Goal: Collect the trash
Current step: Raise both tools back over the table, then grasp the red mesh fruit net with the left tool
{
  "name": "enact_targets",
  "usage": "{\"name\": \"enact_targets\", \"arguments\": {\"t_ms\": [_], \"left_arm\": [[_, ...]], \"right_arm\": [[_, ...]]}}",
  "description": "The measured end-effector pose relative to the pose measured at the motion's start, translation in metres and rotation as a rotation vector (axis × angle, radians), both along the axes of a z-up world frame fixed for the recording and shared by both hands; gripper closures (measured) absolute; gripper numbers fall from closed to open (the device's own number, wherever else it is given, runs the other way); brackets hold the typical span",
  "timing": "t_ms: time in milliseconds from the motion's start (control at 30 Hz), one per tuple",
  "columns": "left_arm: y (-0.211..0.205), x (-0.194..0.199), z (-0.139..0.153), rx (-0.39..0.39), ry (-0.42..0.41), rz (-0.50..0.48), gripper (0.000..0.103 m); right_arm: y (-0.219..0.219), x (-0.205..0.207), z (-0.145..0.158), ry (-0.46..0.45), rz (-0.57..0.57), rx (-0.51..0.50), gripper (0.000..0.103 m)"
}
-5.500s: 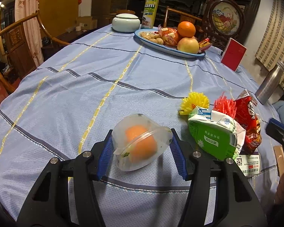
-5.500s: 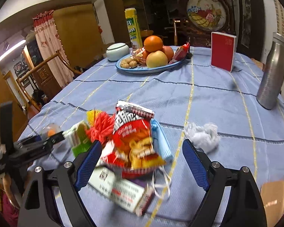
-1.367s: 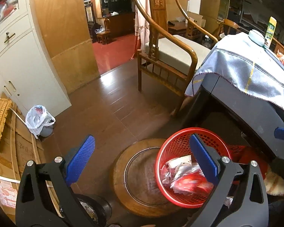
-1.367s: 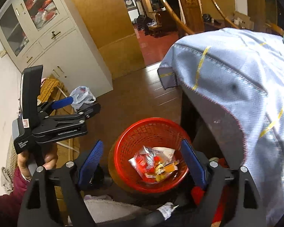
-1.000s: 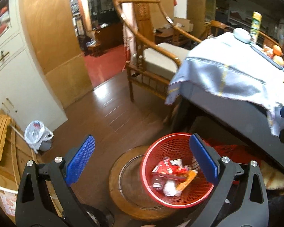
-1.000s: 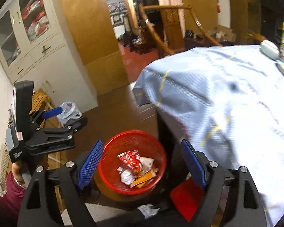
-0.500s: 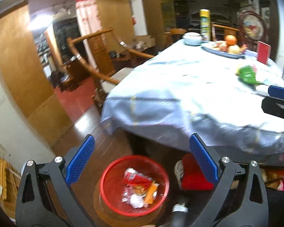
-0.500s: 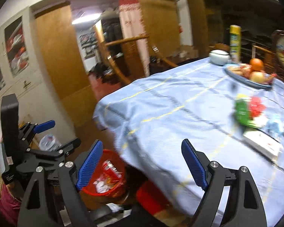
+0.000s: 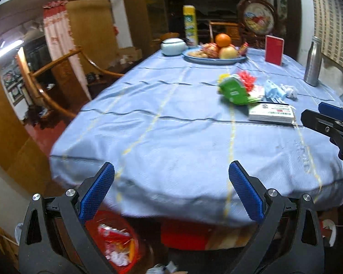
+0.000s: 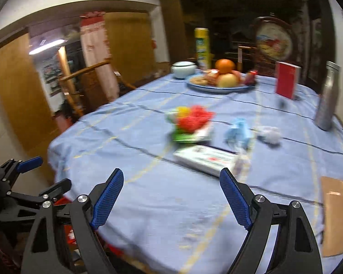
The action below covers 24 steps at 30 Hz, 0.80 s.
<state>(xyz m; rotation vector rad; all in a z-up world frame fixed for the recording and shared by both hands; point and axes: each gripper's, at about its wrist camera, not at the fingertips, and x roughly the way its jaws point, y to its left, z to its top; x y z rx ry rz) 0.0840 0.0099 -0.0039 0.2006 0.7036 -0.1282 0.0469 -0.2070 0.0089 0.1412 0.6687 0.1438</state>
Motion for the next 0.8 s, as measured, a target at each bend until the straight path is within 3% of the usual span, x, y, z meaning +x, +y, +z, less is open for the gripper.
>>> {"name": "enact_targets", "arguments": {"t_ms": [367,800], "left_arm": [[-0.072,0.068,-0.012,0.001,0.078,-0.099,0.007],[-0.114,0.124,-0.012,-0.001,0.099,-0.127,0.007]], "right_arm": [[-0.070,0.035,-0.016,0.032,-0.188,-0.085,0.014],[-0.105,0.075,-0.032,0.090,-0.251,-0.051,0.009]]}}
